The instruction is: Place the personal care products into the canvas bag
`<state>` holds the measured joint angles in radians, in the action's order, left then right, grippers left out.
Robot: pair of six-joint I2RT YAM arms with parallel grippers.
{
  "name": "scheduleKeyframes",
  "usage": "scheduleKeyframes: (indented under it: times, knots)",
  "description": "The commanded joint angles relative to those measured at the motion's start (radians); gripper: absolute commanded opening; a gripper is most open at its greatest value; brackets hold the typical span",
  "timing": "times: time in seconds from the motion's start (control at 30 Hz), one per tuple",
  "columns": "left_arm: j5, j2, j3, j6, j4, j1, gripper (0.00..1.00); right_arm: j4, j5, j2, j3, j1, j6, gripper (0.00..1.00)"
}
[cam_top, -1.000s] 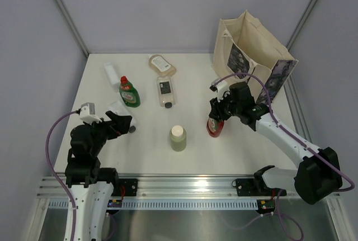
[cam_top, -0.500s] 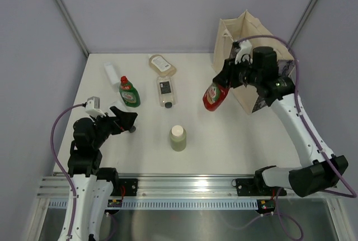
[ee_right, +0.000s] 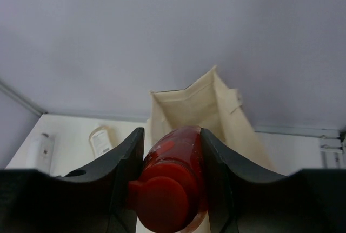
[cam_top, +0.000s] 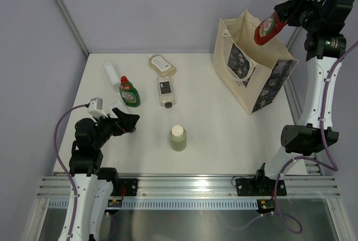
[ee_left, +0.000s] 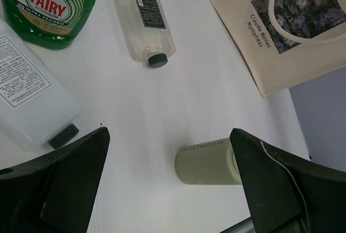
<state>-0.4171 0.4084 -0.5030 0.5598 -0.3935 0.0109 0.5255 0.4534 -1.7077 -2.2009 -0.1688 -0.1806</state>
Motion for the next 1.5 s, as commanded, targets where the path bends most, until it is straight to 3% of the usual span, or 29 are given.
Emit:
scheduleKeyframes:
  times: [0.0, 0.13, 0.27, 0.37, 0.47, 0.67, 0.9, 1.03, 1.07, 1.13, 1.2, 1.3, 1.47]
  knots:
    - [-0.041, 0.001, 0.003, 0.005, 0.056, 0.000, 0.99, -0.121, 0.008, -0.018, -0.091, -0.043, -0.008, 0.00]
    - [-0.080, 0.023, 0.003, 0.006, 0.081, 0.000, 0.99, -0.091, 0.010, -0.052, -0.053, -0.054, 0.082, 0.00]
    - [-0.106, 0.095, -0.034, -0.017, 0.068, -0.041, 0.99, -0.016, 0.049, -0.084, -0.019, -0.054, 0.327, 0.00]
    - [-0.045, 0.159, -0.077, -0.044, 0.033, -0.132, 0.99, 0.073, 0.151, -0.087, 0.045, -0.052, 0.536, 0.00]
    - [0.075, 0.205, -0.112, -0.058, 0.022, -0.267, 0.99, 0.131, 0.140, -0.086, 0.118, -0.041, 0.683, 0.00]
    - [0.244, 0.302, -0.186, -0.054, 0.002, -0.485, 0.99, 0.180, 0.116, -0.073, 0.249, -0.040, 0.763, 0.02]
    - [0.411, 0.459, -0.259, -0.034, -0.010, -0.736, 0.99, 0.166, 0.082, -0.058, 0.369, -0.040, 0.744, 0.25]
    - [0.553, 0.569, -0.319, -0.026, -0.033, -0.870, 0.99, 0.183, 0.085, -0.073, 0.354, -0.040, 0.701, 0.53]
    - [0.604, 0.592, -0.333, -0.011, -0.044, -0.905, 0.99, 0.185, 0.088, -0.073, 0.348, -0.040, 0.695, 0.65]
    - [0.662, 0.654, -0.377, 0.014, -0.073, -0.936, 0.99, 0.197, 0.103, -0.072, 0.333, -0.040, 0.679, 0.74]
    - [0.716, 0.681, -0.402, 0.020, -0.068, -0.982, 0.99, 0.212, 0.113, -0.069, 0.314, -0.040, 0.668, 0.90]
    - [0.774, 0.733, -0.416, 0.015, -0.065, -1.032, 0.99, 0.243, 0.128, -0.058, 0.281, -0.040, 0.659, 1.00]
    - [0.816, 0.875, -0.473, -0.006, -0.076, -1.083, 0.99, 0.312, 0.188, -0.024, 0.233, -0.040, 0.682, 0.99]
